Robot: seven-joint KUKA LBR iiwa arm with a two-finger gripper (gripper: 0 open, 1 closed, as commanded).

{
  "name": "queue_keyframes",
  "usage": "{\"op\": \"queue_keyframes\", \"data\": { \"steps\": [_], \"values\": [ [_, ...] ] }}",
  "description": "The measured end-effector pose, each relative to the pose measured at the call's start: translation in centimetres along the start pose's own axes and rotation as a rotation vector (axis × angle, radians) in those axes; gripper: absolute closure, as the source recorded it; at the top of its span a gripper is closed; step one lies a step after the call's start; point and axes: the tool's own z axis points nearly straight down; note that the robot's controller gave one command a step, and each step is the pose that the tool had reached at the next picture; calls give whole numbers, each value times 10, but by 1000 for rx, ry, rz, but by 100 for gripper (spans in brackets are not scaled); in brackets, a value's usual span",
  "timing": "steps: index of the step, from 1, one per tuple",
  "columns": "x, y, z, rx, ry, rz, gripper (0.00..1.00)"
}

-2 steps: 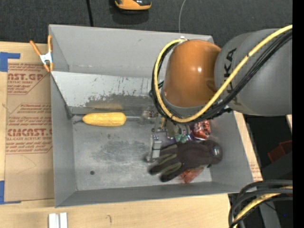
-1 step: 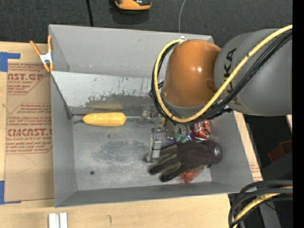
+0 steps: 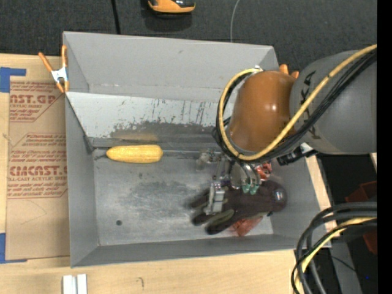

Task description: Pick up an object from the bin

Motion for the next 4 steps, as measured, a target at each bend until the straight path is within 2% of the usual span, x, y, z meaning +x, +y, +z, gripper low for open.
{"op": "queue_keyframes", "data": {
  "steps": [1, 2, 3, 4],
  "values": [
    [6, 4, 48, 0, 7, -100, 100],
    [6, 4, 48, 0, 7, -100, 0],
    [6, 4, 48, 0, 7, -100, 0],
    [14, -72, 78, 0, 8, -209, 100]
  ]
}}
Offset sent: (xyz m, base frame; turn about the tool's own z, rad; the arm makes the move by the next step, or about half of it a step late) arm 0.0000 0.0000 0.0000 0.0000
